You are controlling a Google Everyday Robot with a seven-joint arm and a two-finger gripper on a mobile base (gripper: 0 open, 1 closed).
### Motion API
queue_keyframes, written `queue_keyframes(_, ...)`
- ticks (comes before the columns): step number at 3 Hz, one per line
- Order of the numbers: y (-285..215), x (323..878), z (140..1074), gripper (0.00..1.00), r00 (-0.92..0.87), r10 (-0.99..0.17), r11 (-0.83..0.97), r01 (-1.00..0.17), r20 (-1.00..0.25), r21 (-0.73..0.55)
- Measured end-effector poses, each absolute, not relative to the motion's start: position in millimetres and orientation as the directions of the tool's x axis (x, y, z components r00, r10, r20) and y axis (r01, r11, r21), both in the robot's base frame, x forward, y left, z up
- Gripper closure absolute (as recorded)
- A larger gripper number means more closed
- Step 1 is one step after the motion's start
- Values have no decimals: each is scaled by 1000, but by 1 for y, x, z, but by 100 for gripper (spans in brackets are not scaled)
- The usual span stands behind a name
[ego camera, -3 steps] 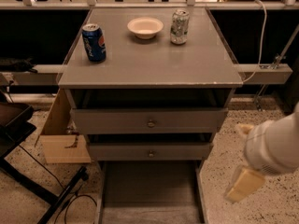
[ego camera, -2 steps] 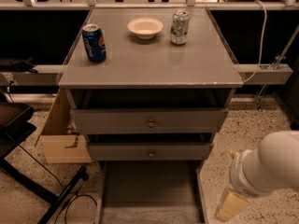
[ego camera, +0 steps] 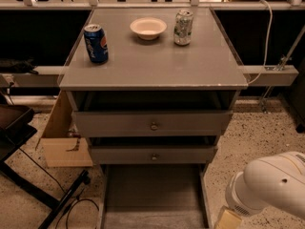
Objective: Close bottom drawer
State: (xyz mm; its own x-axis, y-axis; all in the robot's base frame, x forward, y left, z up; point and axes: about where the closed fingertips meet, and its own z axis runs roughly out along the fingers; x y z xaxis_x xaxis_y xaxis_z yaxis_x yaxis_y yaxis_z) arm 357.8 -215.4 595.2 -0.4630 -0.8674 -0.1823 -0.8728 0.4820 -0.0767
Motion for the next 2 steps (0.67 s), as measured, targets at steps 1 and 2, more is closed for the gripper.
queue_keyframes(1, -215, 358, 595, 0, -463, -867, 482, -873, -182, -77)
queue_keyframes(2, -217, 364, 565, 0, -465, -863, 483, -874, -195, -52)
